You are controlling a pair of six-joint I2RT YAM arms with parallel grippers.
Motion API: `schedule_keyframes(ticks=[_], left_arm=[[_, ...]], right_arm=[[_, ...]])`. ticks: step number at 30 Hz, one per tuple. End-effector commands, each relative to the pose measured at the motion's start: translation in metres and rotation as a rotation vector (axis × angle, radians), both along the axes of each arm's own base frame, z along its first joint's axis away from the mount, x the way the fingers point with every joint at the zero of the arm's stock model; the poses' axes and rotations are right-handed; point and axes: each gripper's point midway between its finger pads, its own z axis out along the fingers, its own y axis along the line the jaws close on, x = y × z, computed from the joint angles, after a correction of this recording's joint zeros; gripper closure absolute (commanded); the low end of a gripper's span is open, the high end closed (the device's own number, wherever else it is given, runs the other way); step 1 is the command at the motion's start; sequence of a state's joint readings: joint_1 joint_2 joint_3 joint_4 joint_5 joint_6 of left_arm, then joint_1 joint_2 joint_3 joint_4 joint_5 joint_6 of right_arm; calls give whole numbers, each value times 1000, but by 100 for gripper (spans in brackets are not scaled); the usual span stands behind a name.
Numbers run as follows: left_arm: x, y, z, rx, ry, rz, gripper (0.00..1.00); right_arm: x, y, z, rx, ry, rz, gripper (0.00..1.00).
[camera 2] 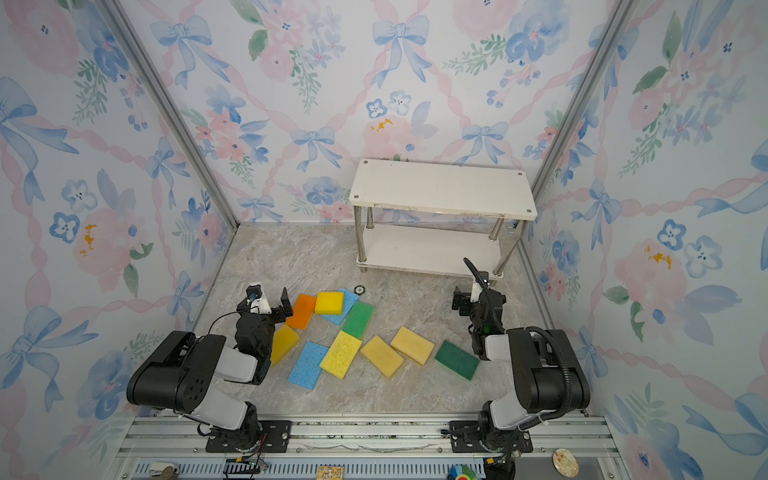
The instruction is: Place and organize the cleaning sponges onto the shelf
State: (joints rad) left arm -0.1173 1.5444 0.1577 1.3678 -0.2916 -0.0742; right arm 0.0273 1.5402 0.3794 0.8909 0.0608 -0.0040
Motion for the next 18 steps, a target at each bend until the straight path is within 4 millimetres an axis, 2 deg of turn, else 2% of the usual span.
schedule_keyframes(ticks=[1, 9, 14, 18], left_arm=[[5, -1, 6, 2, -22, 3, 2], [8, 0, 9, 6, -10, 8, 2], [21, 4, 28, 16, 44, 63, 2], [18, 7, 63, -80, -21, 123, 2]], right_arm=[[5, 1, 5, 7, -14, -6, 3], [5, 1, 8, 4, -23, -11, 3], [0, -14, 34, -3, 9, -101, 3], [-7, -28, 66, 16, 31, -204, 3]])
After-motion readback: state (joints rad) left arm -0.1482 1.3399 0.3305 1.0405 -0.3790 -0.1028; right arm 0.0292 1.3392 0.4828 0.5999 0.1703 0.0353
